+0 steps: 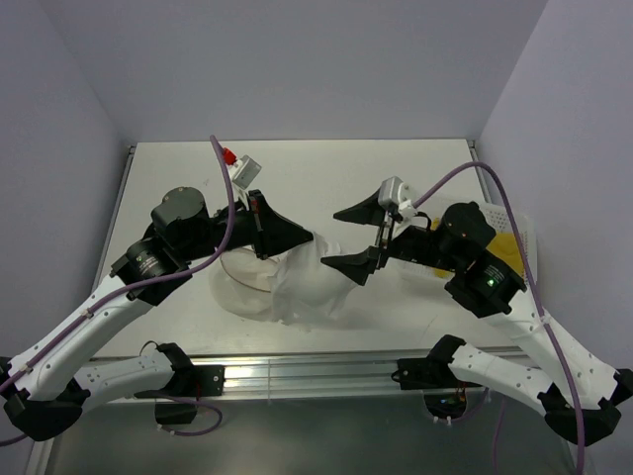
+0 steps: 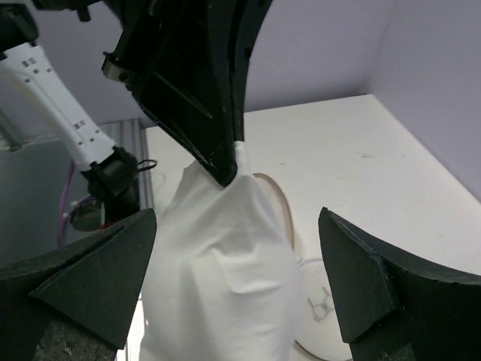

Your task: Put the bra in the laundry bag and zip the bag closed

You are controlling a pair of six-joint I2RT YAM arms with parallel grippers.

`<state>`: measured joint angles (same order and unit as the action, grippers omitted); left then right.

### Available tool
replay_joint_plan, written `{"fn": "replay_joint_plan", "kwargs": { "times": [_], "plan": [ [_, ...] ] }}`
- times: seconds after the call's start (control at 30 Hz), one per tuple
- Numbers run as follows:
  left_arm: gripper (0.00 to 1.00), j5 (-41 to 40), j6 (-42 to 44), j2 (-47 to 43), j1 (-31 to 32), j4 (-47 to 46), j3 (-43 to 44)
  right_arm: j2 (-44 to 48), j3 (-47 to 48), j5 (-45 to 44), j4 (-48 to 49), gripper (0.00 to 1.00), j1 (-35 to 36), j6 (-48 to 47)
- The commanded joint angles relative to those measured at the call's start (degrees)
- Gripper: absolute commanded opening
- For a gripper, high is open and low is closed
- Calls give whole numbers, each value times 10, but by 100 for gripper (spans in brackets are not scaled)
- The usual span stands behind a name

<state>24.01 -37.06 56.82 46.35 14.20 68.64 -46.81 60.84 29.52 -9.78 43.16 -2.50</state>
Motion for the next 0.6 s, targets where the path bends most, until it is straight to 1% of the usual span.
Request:
{"fn": "replay_joint_plan", "kwargs": {
  "times": [0.0, 0.07, 0.13, 0.17, 0.3, 0.43, 0.57],
  "plan": [
    [0, 12, 9, -13, 3, -19, 18, -40, 13, 76, -24, 96, 3, -1],
    [0, 16, 9, -11, 3, -21, 18, -42, -11, 99, 12, 95, 3, 23],
    [0, 17, 8, -11, 3, -21, 18, -40, -31, 119, 27, 95, 3, 23],
    [0, 19, 7, -13, 3, -22, 17, -39, -35, 117, 34, 96, 3, 40],
    [0, 26, 7, -14, 3, -23, 18, -43, -50, 88, 32, 96, 4, 31],
    [0, 25, 9, -15, 4, -21, 23, -54, -52, 92, 35, 95, 4, 31],
    [0, 31, 3, -13, 3, -27, 19, -65, -67, 103, 67, 94, 4, 41]
  ]
}}
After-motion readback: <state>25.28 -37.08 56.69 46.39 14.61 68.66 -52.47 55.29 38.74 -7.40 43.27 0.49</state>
